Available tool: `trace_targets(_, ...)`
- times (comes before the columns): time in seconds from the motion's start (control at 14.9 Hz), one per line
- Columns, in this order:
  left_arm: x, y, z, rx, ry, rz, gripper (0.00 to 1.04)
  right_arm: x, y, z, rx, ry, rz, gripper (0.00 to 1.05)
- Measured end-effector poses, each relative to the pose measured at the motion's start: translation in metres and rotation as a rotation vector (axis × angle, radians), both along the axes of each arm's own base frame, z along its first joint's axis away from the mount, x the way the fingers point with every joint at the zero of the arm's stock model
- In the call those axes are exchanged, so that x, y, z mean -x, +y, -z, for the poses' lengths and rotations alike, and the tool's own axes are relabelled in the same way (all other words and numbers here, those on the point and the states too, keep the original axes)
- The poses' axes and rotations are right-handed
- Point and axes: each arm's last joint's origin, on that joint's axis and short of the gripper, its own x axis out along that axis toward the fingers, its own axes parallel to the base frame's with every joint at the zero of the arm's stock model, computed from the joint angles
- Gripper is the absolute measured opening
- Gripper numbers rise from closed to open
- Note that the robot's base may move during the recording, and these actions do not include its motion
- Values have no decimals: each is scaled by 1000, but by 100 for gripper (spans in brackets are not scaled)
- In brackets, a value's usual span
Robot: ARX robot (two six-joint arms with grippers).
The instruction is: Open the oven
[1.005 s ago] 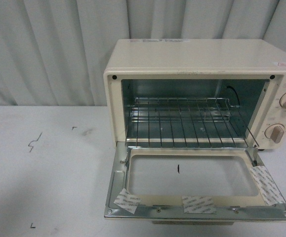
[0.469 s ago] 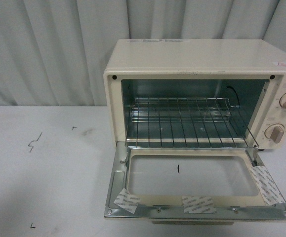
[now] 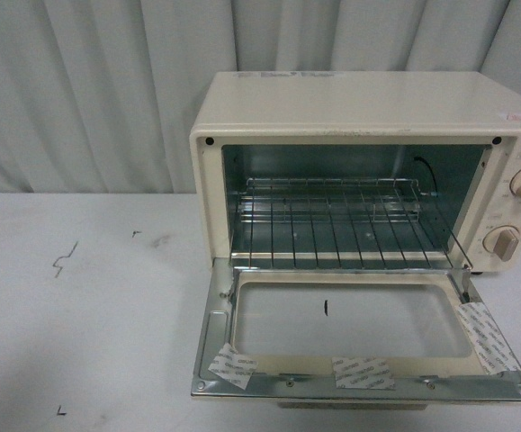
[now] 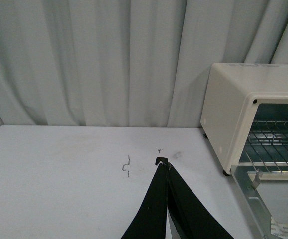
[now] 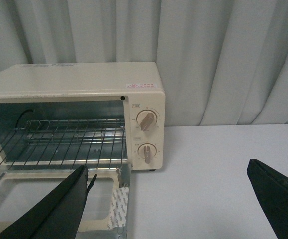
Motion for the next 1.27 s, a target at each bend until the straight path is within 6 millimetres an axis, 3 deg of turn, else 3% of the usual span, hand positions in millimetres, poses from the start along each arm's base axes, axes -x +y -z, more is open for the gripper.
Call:
trace_targets(0.13,0,0,0,0,0,0,6,0,0,0,0,0,0,98)
trace_targets(0.67,0,0,0,-1,0,0,100,0,0,0,0,0,0,98)
trace_targets(1.27,0,0,0,-1,1,0,98,0,0,0,0,2,0,98)
